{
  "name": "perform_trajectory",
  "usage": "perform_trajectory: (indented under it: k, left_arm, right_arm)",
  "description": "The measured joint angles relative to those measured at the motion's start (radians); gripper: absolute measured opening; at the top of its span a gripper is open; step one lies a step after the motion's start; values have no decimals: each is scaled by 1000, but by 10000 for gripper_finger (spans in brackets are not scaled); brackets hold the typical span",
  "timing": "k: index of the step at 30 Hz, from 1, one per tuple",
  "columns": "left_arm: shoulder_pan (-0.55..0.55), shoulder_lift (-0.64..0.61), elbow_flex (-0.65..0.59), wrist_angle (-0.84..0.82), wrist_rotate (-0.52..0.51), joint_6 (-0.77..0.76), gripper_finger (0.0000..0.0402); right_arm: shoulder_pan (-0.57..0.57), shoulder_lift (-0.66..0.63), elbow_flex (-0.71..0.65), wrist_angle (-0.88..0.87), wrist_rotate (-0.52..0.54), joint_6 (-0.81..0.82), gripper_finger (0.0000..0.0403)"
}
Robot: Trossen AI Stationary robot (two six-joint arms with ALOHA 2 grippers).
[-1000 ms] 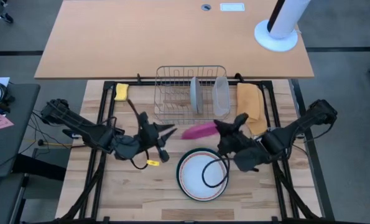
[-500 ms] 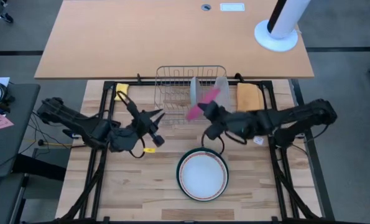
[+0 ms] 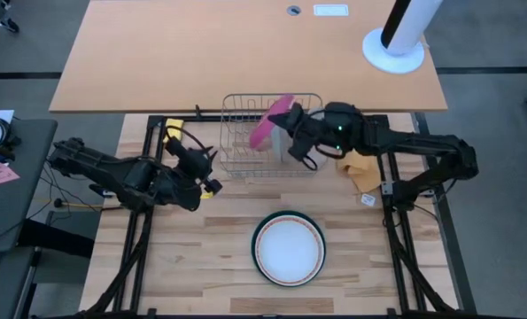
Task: Sort dishes
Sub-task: Put the pink plate into the dish rack
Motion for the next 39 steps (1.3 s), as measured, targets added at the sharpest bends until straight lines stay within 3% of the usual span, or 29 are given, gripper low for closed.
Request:
perform_trajectory:
  k: [6, 10, 15, 19, 25, 39]
  left_arm:
    - [13, -10, -20, -6, -8, -1, 68]
    - [72, -10, -65, 4, 17, 29, 68]
    - [198, -10, -109, 65, 220, 128, 68]
    - [281, -10, -172, 251, 397, 297, 68]
    - [360, -9, -268, 442, 623, 477, 68]
    - [428, -10, -303, 394, 643, 455, 68]
  right_arm:
    - [-90, 1, 0, -85, -195, 63, 0]
    - [-175, 1, 0, -86, -394, 129, 0]
    - [-277, 14, 0, -72, -605, 181, 0]
    - [-338, 49, -1, -31, -704, 187, 0]
    - [-373, 141, -1, 38, -738, 176, 0]
    - [-377, 231, -1, -23, -728, 97, 0]
